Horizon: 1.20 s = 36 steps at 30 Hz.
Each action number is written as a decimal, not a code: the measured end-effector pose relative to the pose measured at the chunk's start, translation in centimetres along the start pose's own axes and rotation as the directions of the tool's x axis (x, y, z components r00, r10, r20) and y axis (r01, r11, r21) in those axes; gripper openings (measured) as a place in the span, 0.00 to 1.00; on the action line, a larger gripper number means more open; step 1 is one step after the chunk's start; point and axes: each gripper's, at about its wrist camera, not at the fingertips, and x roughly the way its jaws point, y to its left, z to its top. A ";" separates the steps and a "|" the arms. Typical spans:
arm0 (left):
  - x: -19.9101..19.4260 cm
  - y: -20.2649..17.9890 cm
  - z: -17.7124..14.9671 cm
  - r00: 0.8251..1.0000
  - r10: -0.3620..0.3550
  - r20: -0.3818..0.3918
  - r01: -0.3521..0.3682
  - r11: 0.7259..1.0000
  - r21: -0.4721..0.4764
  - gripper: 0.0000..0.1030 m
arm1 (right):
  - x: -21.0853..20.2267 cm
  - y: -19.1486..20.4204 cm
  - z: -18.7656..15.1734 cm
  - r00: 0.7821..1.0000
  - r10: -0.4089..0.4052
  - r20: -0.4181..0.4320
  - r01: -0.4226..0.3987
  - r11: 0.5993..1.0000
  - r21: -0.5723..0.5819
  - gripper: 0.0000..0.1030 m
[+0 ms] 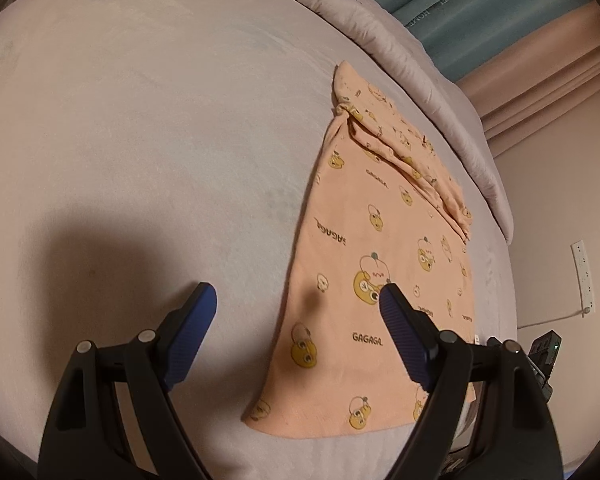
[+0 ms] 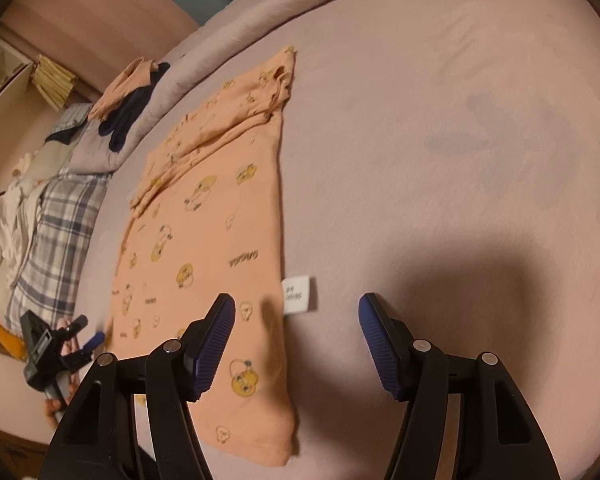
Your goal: Fold small clothes
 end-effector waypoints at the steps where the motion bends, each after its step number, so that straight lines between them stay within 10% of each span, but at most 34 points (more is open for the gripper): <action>1: 0.2 0.1 0.1 1.000 -0.001 -0.011 0.001 1.000 0.001 0.81 | 0.1 -0.2 0.2 1.000 0.001 -0.005 -0.001 1.000 0.002 0.62; 18: 2.8 -1.3 0.2 0.991 -0.083 -0.104 0.087 0.996 0.033 0.89 | 2.6 1.3 0.1 0.982 0.146 -0.117 -0.153 0.987 -0.048 0.72; 36: 3.3 0.1 0.2 0.915 -0.355 -0.193 0.341 0.934 -0.105 0.87 | 2.3 0.5 -0.3 0.961 0.242 -0.134 -0.242 0.970 0.017 0.71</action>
